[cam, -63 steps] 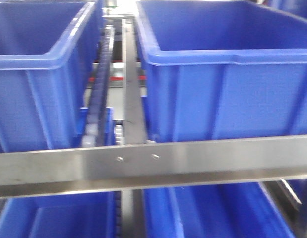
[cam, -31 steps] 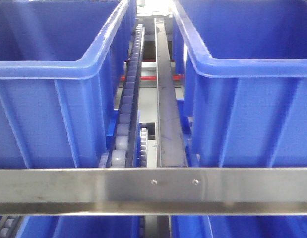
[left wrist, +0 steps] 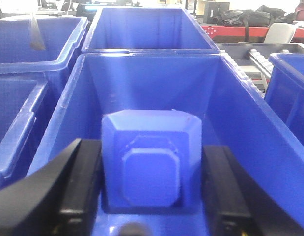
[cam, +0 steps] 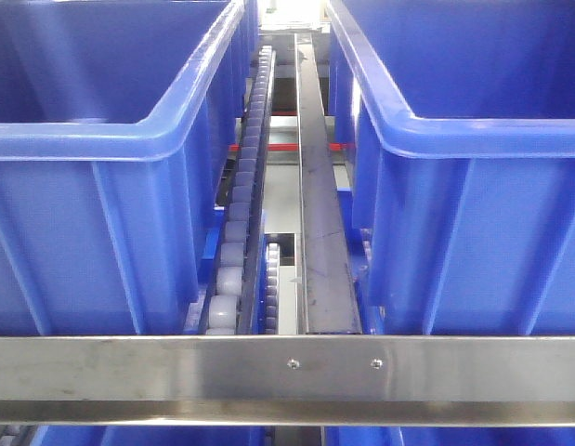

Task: Pick and sort blue part to right shelf
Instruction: 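Lower both held parts down into the blue bins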

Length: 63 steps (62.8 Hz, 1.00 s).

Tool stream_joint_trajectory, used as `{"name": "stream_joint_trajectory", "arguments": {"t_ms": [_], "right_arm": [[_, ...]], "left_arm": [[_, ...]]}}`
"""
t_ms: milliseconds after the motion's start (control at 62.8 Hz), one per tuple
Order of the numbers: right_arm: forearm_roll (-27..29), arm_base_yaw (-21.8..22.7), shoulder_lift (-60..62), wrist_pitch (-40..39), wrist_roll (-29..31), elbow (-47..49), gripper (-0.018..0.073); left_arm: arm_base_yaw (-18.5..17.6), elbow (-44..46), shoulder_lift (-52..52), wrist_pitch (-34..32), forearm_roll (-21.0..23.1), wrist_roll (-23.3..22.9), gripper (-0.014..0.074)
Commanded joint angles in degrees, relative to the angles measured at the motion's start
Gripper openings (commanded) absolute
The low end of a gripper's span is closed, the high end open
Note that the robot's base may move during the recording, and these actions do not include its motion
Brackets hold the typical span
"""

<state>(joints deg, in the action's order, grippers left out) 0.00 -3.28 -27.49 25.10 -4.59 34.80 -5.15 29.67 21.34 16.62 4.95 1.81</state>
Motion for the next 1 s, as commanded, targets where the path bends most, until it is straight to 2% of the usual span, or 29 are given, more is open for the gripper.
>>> {"name": "stream_joint_trajectory", "arguments": {"t_ms": [0, 987], "right_arm": [[-0.3, 0.3, -0.2, -5.1, 0.5, 1.6, 0.0358], [-0.3, 0.3, -0.2, -5.7, 0.5, 1.6, 0.0358]], "left_arm": [[0.1, 1.8, 0.3, -5.4, 0.2, 0.0, 0.0315], [0.1, 1.8, 0.3, -5.5, 0.3, 0.0, 0.0315]]}}
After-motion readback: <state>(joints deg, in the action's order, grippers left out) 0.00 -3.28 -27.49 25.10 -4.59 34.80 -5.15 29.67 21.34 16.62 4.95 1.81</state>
